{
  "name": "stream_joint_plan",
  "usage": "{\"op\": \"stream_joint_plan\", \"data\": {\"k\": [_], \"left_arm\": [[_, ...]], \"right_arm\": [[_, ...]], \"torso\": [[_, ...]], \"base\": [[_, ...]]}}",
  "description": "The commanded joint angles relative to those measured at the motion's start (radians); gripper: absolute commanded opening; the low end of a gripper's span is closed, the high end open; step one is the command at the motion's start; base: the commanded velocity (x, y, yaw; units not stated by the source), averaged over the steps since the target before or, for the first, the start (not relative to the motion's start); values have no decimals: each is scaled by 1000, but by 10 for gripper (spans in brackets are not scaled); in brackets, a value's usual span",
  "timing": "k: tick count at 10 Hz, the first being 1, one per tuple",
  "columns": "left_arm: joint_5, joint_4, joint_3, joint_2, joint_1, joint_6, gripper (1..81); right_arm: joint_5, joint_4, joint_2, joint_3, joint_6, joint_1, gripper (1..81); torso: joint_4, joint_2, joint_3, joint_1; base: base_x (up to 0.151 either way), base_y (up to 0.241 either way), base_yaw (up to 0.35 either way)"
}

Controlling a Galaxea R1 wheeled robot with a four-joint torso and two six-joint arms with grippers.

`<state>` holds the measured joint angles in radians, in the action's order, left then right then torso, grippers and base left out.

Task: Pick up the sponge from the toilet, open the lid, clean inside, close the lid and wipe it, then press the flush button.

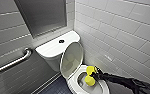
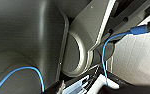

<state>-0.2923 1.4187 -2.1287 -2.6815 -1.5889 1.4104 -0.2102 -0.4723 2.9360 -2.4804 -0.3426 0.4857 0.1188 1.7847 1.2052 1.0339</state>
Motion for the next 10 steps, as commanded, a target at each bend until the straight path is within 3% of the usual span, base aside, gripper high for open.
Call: {"op": "stream_joint_plan", "data": {"k": [1,5,8,10], "left_arm": [[12,6,19,8,-29,-5,811],[12,6,10,3,-27,-5,811],[10,9,10,3,-27,-7,811],[10,12,12,1,-27,-7,811]], "right_arm": [[-42,-57,-122,107,-19,-77,10],[156,-57,-336,433,-19,23,10],[270,-68,-436,566,-19,119,10],[307,-68,-490,621,-19,179,10]], "torso": [[0,0,0,0],[0,0,0,0],[0,0,0,0],[0,0,0,0]], "base": [[0,0,0],[0,0,0],[0,0,0],[0,0,0]]}}
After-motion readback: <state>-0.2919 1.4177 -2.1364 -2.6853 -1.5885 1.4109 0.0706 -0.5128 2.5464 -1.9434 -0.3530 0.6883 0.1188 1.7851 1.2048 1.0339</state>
